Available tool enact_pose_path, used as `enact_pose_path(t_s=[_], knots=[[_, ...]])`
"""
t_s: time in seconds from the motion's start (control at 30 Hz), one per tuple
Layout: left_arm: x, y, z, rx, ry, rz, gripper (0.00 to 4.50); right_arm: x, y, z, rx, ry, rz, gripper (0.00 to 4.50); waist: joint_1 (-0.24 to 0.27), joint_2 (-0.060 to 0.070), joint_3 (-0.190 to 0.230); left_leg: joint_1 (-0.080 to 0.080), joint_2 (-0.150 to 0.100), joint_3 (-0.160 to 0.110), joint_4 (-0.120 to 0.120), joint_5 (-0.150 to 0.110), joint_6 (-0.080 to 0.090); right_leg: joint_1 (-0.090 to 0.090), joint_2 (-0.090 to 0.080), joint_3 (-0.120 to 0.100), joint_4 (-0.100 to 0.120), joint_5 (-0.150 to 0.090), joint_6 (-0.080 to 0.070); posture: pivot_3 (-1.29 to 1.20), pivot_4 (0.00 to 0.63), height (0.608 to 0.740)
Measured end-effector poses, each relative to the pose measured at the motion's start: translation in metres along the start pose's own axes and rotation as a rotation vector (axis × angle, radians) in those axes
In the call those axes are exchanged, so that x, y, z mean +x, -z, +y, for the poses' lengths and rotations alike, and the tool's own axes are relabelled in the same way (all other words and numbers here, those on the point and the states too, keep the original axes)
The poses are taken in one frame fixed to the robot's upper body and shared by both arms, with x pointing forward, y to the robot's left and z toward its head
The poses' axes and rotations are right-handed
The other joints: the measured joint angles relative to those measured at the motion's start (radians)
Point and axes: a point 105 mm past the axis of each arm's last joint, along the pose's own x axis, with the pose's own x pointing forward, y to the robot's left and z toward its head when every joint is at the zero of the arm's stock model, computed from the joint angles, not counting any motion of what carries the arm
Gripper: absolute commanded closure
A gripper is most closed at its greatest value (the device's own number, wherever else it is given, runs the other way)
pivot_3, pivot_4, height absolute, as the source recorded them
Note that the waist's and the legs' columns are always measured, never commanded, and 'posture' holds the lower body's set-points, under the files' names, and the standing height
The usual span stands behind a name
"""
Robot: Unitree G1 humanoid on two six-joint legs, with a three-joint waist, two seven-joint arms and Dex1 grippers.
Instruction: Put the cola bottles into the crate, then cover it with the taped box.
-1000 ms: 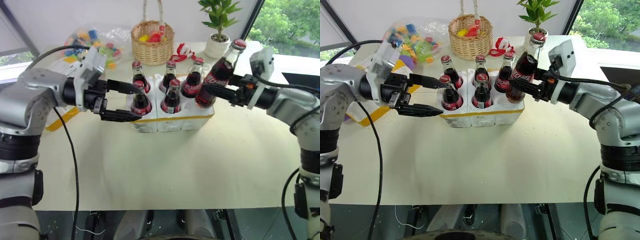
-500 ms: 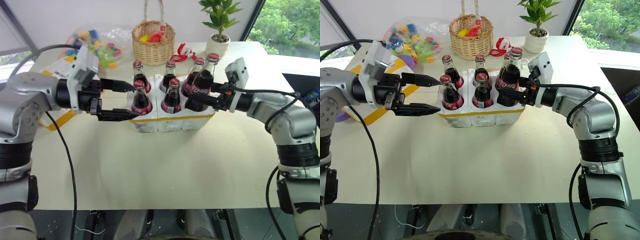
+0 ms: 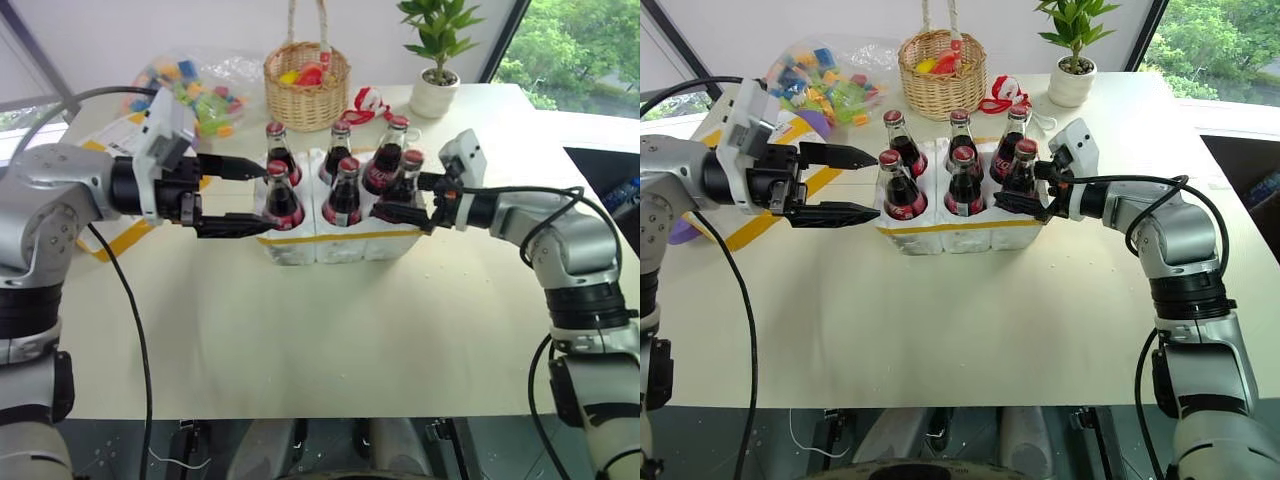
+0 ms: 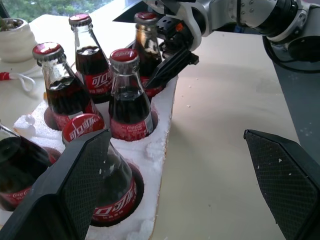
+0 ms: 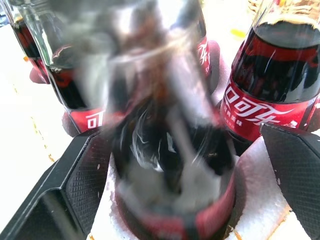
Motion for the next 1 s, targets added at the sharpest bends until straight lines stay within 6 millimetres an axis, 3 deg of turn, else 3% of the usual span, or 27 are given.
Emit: enact_pose_path(t_s=[0.1,0.23,0.3,0.4,0.47,0.53,0.63,0.8,1.0], knots=[[-0.003,0.019,0.01,-0.036,-0.076,0.007,0.0,-0.002,-0.001,-0.001,-0.014,0.007,-0.002,0.02,-0.001,0.0,0.0,0.0,0.0,0.0,0.0,0.0,0.0,0.0,0.0,0.0,0.0,0.0,0.0,0.0,0.15,0.732],[-0.018,0.049,0.046,-0.019,-0.368,0.089,0.0,-0.021,-0.013,-0.001,-0.063,0.0,-0.002,0.02,0.006,0.0,0.0,-0.001,0.0,0.0,0.0,0.0,0.0,0.0,0.0,0.0,0.0,0.0,0.0,0.0,0.15,0.732],[-0.038,0.056,0.059,0.043,-0.523,0.159,0.0,-0.039,-0.025,-0.001,-0.09,-0.006,-0.016,0.02,0.005,0.0,0.0,-0.001,0.0,0.0,0.0,-0.001,0.001,0.0,0.0,0.0,-0.001,0.0,0.0,0.0,0.15,0.732],[-0.088,0.062,0.068,0.159,-0.733,0.333,0.0,-0.071,-0.041,-0.003,-0.122,0.008,-0.021,0.02,-0.002,0.0,0.0,-0.001,0.0,0.001,-0.002,-0.001,0.002,-0.001,0.0,0.0,-0.001,0.0,0.0,0.0,0.15,0.732],[-0.123,0.066,0.065,0.223,-0.851,0.462,0.0,-0.089,-0.044,-0.004,-0.142,0.019,0.0,0.02,-0.005,0.001,0.0,0.0,0.0,0.001,-0.003,-0.004,0.005,-0.001,-0.001,0.0,-0.002,0.0,0.0,0.0,0.15,0.732],[-0.162,0.084,0.055,0.237,-0.951,0.641,0.0,-0.11,-0.042,-0.008,-0.134,0.035,0.043,0.02,-0.005,0.001,0.0,0.001,0.0,0.002,-0.005,-0.004,0.006,-0.001,-0.001,0.001,-0.002,0.0,0.0,0.0,0.15,0.732],[-0.194,0.102,0.042,0.258,-1.037,0.78,0.0,-0.129,-0.045,-0.01,-0.146,0.051,0.053,0.02,0.001,0.002,0.0,0.002,0.001,0.002,-0.005,-0.004,0.005,0.0,-0.001,0.001,-0.002,0.0,0.0,0.0,0.15,0.732],[-0.227,0.116,0.03,0.361,-1.16,0.936,0.0,-0.138,-0.04,-0.012,-0.163,0.05,0.067,0.02,0.006,0.001,-0.001,0.004,0.001,0.002,-0.005,-0.006,0.003,0.002,-0.003,0.001,-0.002,0.0,-0.001,0.0,0.15,0.732],[-0.237,0.137,0.026,0.424,-1.187,1.045,0.0,-0.139,-0.039,-0.014,-0.16,0.061,0.061,0.02,0.006,0.001,-0.001,0.004,0.001,0.003,-0.006,-0.006,0.002,0.0,-0.003,0.001,-0.002,0.0,-0.001,0.0,0.15,0.732]])
